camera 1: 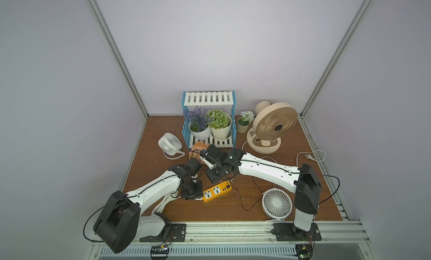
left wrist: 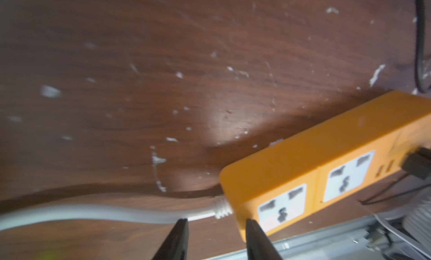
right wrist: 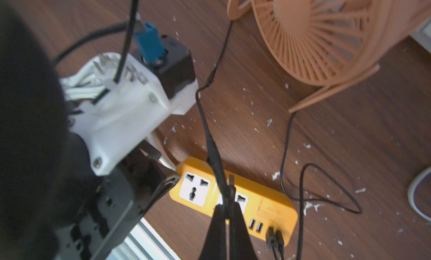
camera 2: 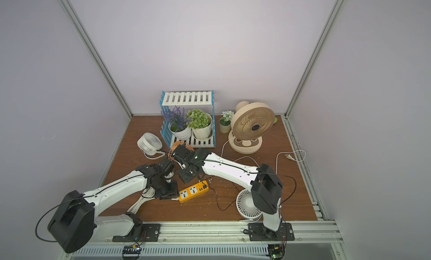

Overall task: Unplug the desk fan from the power strip
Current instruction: Remove the plug from the socket, then place the plug at the center of the board.

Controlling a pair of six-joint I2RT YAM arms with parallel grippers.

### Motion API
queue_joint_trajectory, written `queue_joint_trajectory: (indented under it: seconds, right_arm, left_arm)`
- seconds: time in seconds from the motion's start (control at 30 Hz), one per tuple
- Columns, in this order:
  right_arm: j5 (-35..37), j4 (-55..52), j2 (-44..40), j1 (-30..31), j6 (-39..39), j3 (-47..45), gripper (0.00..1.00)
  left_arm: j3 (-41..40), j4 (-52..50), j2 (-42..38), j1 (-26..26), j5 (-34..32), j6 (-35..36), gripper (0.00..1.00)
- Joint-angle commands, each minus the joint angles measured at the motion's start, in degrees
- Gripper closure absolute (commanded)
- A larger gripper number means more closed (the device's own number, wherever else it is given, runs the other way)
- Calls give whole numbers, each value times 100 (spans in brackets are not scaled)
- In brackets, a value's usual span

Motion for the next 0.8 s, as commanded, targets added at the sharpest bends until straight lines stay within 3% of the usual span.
queue_joint_trajectory:
  seconds: [0.0, 0.27, 0.47, 0.77]
  right_arm:
    - [-160, 23, 360, -16, -169, 331, 100]
    - [-389, -125, 1358, -29, -448, 1425, 100]
    - [-521, -286, 2037, -19, -577, 2322, 99]
    - [-461, -947, 2586, -39, -880, 3788, 54]
  left_arm:
    - [221, -373, -526, -40, -724, 12, 50]
    - [258, -726, -2015, -48, -1546, -398, 43]
    - [232, -840, -2678, -40, -2020, -715, 41]
    - [266, -827, -2879, -37, -2220, -734, 39]
